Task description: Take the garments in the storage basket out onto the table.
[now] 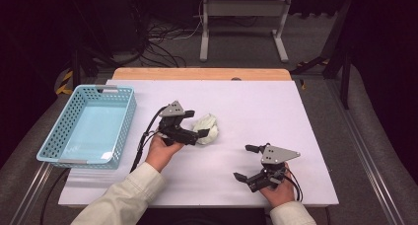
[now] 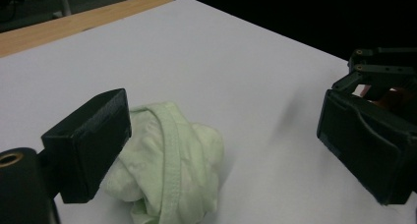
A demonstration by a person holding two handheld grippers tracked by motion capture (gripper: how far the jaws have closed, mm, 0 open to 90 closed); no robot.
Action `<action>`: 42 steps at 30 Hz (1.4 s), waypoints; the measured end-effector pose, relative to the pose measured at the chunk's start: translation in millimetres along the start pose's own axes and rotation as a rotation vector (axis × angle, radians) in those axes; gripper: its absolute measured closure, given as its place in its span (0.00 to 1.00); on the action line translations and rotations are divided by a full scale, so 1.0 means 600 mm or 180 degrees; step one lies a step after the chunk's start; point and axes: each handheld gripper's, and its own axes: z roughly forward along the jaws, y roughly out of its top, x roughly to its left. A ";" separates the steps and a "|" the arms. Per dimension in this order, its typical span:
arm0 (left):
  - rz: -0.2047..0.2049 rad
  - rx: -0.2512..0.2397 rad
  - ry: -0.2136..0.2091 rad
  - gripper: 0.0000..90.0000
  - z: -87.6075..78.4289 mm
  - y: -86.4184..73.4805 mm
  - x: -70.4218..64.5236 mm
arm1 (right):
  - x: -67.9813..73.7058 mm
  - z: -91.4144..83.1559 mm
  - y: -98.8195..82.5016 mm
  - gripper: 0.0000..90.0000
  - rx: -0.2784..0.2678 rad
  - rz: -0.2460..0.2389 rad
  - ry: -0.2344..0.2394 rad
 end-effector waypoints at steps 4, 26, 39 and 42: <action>0.0088 0.0018 -0.0049 0.07 -0.010 0.001 -0.003 | 0.000 0.000 0.000 0.00 0.0000 0.0000 0.0003; 0.0092 -0.0111 -0.0182 0.04 -0.099 -0.039 0.007 | 0.000 0.000 0.000 0.00 0.0002 0.0010 0.0014; 0.0084 -0.0145 -0.0121 0.04 -0.139 -0.085 0.020 | 0.000 0.001 0.000 0.00 0.0011 0.0011 0.0006; 0.0049 -0.0159 -0.0160 0.04 -0.144 -0.097 0.022 | 0.001 0.001 0.000 0.00 0.0016 0.0019 0.0008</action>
